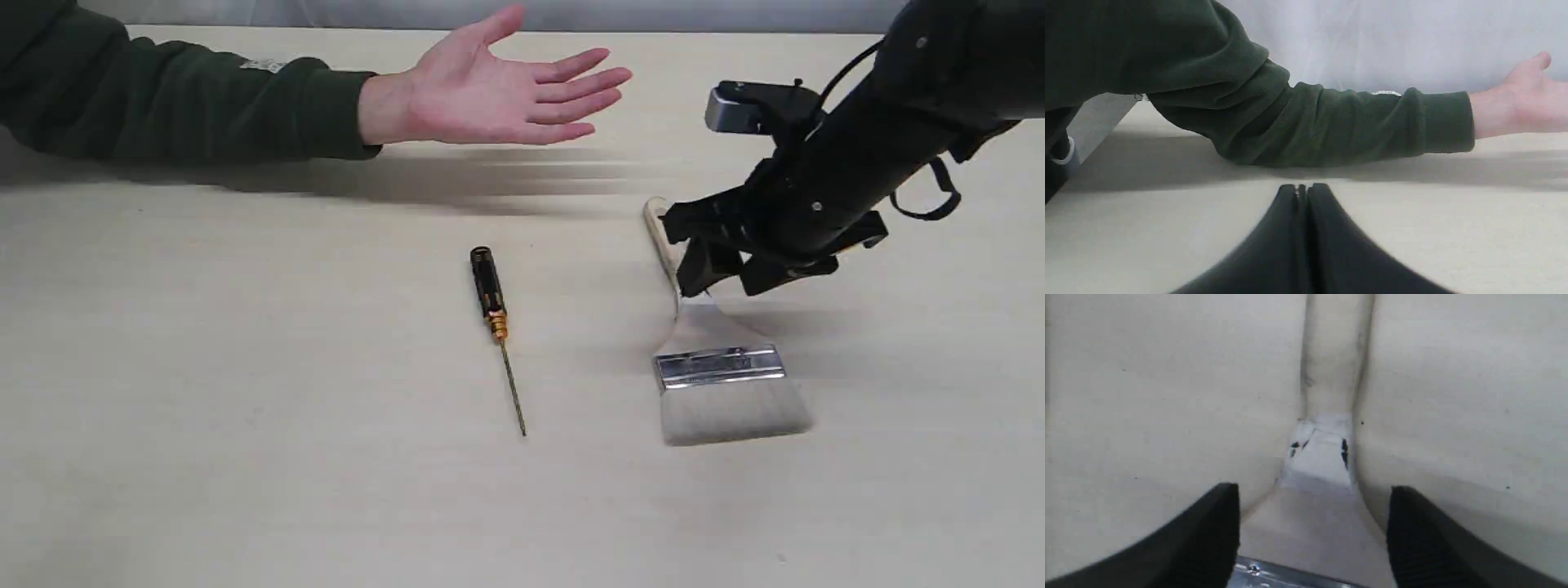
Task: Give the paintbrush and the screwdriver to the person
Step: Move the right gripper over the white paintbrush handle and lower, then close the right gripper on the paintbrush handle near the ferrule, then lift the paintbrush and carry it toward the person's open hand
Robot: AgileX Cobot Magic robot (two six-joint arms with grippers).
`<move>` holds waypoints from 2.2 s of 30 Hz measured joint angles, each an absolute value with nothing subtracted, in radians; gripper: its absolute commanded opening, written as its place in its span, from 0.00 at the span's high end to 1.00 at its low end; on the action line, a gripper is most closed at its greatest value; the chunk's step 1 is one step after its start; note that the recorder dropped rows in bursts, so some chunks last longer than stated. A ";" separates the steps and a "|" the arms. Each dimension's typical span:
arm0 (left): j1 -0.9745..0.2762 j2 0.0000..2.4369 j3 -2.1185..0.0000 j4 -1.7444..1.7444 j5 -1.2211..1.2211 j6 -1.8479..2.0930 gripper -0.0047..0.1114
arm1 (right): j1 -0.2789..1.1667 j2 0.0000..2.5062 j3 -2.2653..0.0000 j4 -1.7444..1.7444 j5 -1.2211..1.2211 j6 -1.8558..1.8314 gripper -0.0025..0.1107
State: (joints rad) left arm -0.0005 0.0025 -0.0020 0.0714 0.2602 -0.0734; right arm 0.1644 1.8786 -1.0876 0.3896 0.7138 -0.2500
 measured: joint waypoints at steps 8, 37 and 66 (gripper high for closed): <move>0.000 0.002 -0.002 0.071 0.260 -0.073 0.96 | 0.196 1.931 -1.125 0.380 0.696 -0.242 0.47; 0.000 0.002 -0.002 0.071 0.260 -0.073 0.96 | 0.339 2.073 -1.286 0.014 0.829 0.141 0.57; 0.000 0.002 -0.002 0.071 0.260 -0.073 0.96 | 0.339 1.939 -1.213 -0.018 0.763 0.132 0.94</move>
State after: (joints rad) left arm -0.0005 0.0025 -0.0020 0.0714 0.2602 -0.0734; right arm 0.3390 1.9393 -1.2131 -0.0185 0.7630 0.1317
